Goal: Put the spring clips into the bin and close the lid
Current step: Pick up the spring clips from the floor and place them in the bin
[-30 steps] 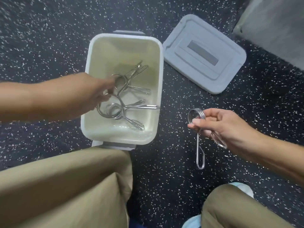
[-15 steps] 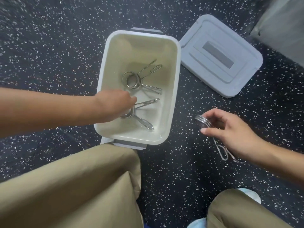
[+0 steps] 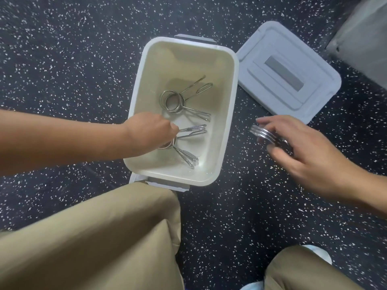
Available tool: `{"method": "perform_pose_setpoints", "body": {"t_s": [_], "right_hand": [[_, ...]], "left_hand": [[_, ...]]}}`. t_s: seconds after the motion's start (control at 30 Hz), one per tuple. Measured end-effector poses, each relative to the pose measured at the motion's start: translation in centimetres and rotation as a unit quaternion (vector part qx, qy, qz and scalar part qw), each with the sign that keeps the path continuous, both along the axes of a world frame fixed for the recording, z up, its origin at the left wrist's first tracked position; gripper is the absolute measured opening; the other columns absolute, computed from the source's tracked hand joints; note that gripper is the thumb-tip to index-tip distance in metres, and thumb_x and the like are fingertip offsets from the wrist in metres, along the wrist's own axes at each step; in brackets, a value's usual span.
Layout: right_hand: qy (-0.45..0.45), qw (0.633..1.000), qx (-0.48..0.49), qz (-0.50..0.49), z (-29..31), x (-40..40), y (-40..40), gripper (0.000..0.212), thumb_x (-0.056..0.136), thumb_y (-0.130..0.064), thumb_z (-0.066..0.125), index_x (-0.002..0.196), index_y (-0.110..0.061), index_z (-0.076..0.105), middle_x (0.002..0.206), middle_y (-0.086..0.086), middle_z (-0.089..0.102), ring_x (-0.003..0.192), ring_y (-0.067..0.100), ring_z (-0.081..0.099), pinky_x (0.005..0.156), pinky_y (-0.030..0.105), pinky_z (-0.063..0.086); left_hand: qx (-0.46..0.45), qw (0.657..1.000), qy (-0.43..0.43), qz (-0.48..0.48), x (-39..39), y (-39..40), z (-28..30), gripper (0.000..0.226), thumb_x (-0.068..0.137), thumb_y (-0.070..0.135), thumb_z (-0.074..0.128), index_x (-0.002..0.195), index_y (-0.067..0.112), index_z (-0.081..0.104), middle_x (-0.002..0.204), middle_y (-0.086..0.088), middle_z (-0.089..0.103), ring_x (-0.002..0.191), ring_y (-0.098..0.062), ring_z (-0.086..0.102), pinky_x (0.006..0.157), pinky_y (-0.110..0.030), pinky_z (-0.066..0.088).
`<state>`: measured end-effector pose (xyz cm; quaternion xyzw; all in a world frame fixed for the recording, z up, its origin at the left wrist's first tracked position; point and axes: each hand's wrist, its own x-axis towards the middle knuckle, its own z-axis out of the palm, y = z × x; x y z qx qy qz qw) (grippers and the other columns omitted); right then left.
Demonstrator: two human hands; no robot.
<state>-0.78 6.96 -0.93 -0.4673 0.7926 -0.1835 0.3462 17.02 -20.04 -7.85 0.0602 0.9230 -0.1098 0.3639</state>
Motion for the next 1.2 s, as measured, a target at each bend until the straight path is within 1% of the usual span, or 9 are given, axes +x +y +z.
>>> {"method": "perform_pose_setpoints", "body": {"t_s": [0.07, 0.17, 0.23, 0.4, 0.57, 0.67, 0.87, 0.97, 1.2], "right_hand": [[0.009, 1.0, 0.001, 0.012, 0.9, -0.4, -1.3, 0.015, 0.098, -0.023, 0.05, 0.111, -0.025, 0.057, 0.088, -0.005, 0.066, 0.07, -0.008, 0.055, 0.061, 0.013, 0.04], [0.024, 0.999, -0.011, 0.025, 1.9, -0.8, -3.5, 0.016, 0.1, -0.037, 0.044, 0.108, -0.027, 0.053, 0.063, -0.001, 0.06, 0.063, 0.012, 0.054, 0.051, 0.026, 0.038], [0.036, 0.999, -0.023, 0.022, 2.3, -1.1, -5.1, 0.021, 0.101, -0.038, 0.045, 0.114, -0.026, 0.057, 0.067, -0.001, 0.064, 0.063, 0.016, 0.054, 0.055, 0.032, 0.042], [0.077, 0.995, -0.019, 0.058, 3.4, -1.4, -9.6, 0.023, 0.101, -0.041, 0.045, 0.108, -0.025, 0.06, 0.071, -0.006, 0.064, 0.064, 0.009, 0.057, 0.061, 0.033, 0.045], [0.132, 0.987, 0.015, 0.093, 2.7, -0.3, -15.3, 0.027, 0.105, -0.039, 0.042, 0.096, -0.018, 0.056, 0.069, -0.004, 0.051, 0.072, 0.029, 0.049, 0.057, 0.037, 0.033], [0.17, 0.98, 0.01, 0.101, 0.9, 0.4, -18.7, 0.027, 0.105, -0.035, 0.039, 0.104, -0.017, 0.06, 0.086, 0.011, 0.064, 0.079, 0.037, 0.055, 0.06, 0.038, 0.04], [0.193, 0.976, 0.016, 0.101, -4.2, 1.0, -22.8, 0.007, 0.1, -0.014, 0.039, 0.105, -0.011, 0.044, 0.092, 0.015, 0.063, 0.078, 0.037, 0.057, 0.061, 0.041, 0.046], [0.19, 0.975, 0.038, 0.105, -6.3, 1.3, -23.7, 0.006, 0.1, -0.007, 0.04, 0.103, -0.01, 0.035, 0.098, 0.022, 0.068, 0.085, 0.04, 0.063, 0.054, 0.038, 0.037], [0.256, 0.96, 0.051, 0.099, -9.9, 3.0, -23.9, 0.017, 0.096, -0.003, 0.047, 0.113, -0.004, 0.052, 0.098, 0.022, 0.071, 0.082, 0.038, 0.06, 0.059, 0.037, 0.032]], "left_hand": [[0.007, 1.0, 0.01, 0.009, 0.1, -0.1, -0.1, 0.02, 0.093, 0.004, 0.048, 0.109, 0.012, 0.057, 0.066, 0.002, 0.037, 0.072, -0.03, 0.062, 0.047, -0.03, 0.029], [0.017, 1.0, 0.016, 0.017, 0.1, -0.1, 0.2, 0.019, 0.09, 0.001, 0.05, 0.101, 0.012, 0.061, 0.074, -0.003, 0.055, 0.081, -0.03, 0.069, 0.055, -0.031, 0.038], [0.026, 0.999, 0.011, 0.025, 0.0, -0.1, 0.4, 0.022, 0.089, -0.003, 0.049, 0.099, 0.012, 0.06, 0.081, -0.005, 0.063, 0.082, -0.031, 0.068, 0.056, -0.032, 0.04], [0.058, 0.997, 0.012, 0.055, 0.1, -0.5, 0.8, 0.023, 0.088, -0.006, 0.047, 0.097, 0.012, 0.059, 0.073, -0.002, 0.047, 0.077, -0.03, 0.062, 0.058, -0.033, 0.043], [0.111, 0.985, 0.12, 0.061, 1.9, -1.3, 1.2, 0.019, 0.086, -0.001, 0.055, 0.097, 0.013, 0.061, 0.079, -0.003, 0.06, 0.076, -0.028, 0.063, 0.053, -0.037, 0.047], [0.134, 0.969, 0.202, 0.057, 3.4, -1.8, 1.8, 0.007, 0.085, 0.008, 0.066, 0.089, 0.013, 0.062, 0.066, 0.001, 0.047, 0.066, -0.024, 0.057, 0.046, -0.036, 0.048], [0.201, 0.936, 0.281, 0.067, 5.1, -1.2, 3.2, 0.02, 0.081, 0.011, 0.075, 0.076, 0.012, 0.056, 0.064, -0.002, 0.053, 0.057, -0.029, 0.056, 0.042, -0.035, 0.045], [0.216, 0.933, 0.275, 0.081, 5.5, -0.7, 3.9, 0.012, 0.086, 0.018, 0.069, 0.082, 0.013, 0.06, 0.07, -0.002, 0.057, 0.063, -0.029, 0.059, 0.044, -0.038, 0.052], [0.23, 0.926, 0.281, 0.103, 5.3, -0.3, 4.8, 0.016, 0.085, 0.016, 0.069, 0.076, 0.012, 0.057, 0.066, -0.003, 0.054, 0.061, -0.03, 0.058, 0.042, -0.041, 0.052]]}}
